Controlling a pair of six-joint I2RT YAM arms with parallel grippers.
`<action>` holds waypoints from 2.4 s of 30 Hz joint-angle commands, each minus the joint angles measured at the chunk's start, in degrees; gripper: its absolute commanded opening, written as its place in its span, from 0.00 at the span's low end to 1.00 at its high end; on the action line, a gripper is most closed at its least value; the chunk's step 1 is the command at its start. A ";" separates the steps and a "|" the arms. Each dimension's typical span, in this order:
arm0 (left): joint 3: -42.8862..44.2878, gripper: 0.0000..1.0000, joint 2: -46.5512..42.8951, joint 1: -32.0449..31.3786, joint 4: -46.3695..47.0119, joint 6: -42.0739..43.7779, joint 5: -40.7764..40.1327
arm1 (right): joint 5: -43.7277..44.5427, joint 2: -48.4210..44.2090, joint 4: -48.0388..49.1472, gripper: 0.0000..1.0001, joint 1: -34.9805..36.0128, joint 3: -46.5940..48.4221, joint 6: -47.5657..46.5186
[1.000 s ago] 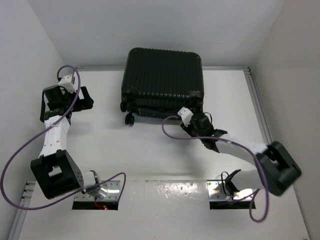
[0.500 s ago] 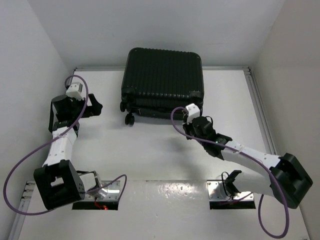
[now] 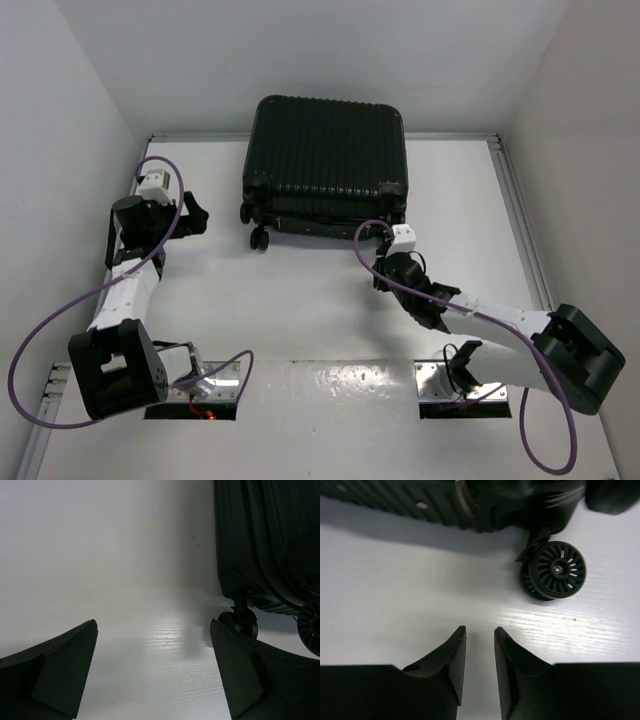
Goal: Pack the luggage
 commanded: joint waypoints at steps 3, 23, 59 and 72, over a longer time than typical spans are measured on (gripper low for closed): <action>-1.41 1.00 0.27 -0.98 5.34 -2.84 -0.42 | 8.22 3.04 6.84 0.27 -0.57 3.76 2.85; -1.85 1.00 3.26 -1.50 7.63 -4.43 -0.95 | 7.08 18.25 24.52 0.42 -4.70 10.44 1.26; -3.60 1.00 3.79 -2.03 8.77 -4.43 4.14 | -5.49 13.61 34.19 0.05 -13.58 4.48 -12.79; -10.73 1.00 -7.11 -8.88 13.52 -2.67 -2.51 | -12.85 12.25 66.42 0.38 -16.30 -18.91 -13.68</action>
